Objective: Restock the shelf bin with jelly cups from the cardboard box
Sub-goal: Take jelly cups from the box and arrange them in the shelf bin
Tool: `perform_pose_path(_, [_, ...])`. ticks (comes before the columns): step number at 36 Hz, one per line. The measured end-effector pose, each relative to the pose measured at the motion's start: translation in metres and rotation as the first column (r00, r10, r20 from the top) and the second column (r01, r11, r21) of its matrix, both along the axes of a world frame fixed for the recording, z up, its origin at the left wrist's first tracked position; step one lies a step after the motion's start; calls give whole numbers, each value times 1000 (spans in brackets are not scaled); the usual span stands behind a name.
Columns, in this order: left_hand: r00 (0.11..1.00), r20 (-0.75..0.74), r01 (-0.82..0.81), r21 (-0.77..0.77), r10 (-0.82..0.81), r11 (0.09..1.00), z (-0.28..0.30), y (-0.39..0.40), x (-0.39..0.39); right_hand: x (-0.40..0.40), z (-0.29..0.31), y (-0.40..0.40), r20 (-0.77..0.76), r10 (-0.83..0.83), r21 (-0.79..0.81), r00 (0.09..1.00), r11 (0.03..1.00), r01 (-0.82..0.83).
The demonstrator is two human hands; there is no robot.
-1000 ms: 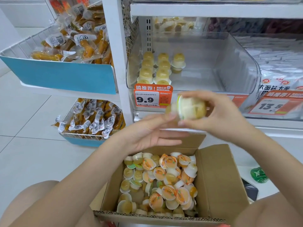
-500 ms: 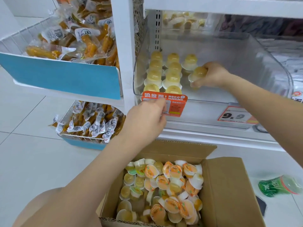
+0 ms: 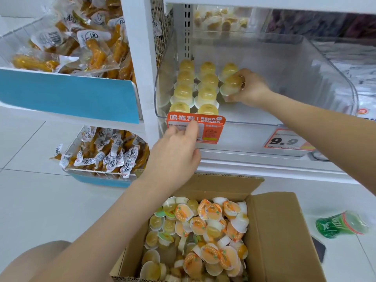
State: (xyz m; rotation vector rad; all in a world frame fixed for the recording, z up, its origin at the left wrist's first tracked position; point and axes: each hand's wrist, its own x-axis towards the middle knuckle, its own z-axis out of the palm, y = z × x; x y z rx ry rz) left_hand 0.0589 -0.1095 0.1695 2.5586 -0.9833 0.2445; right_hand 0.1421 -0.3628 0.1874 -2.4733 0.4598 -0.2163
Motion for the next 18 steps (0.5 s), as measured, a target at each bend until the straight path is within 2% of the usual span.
perform_pose_path(6, [1000, 7, 3, 8, -3, 1000, -2, 1, 0, 2, -6, -7, 46, 7, 119, 999, 993, -12])
perform_pose_path(11, [1000, 22, 10, 5, -10, 1000, -4, 2, 0, 4, -10, -11, 21, 25, 38, 999, 999, -26])
perform_pose_path(18, [999, 26, 27, 22, -28, 999, -6, 11, 1, -7, -2, -8, 46, 25, 63, 999, 998, -28])
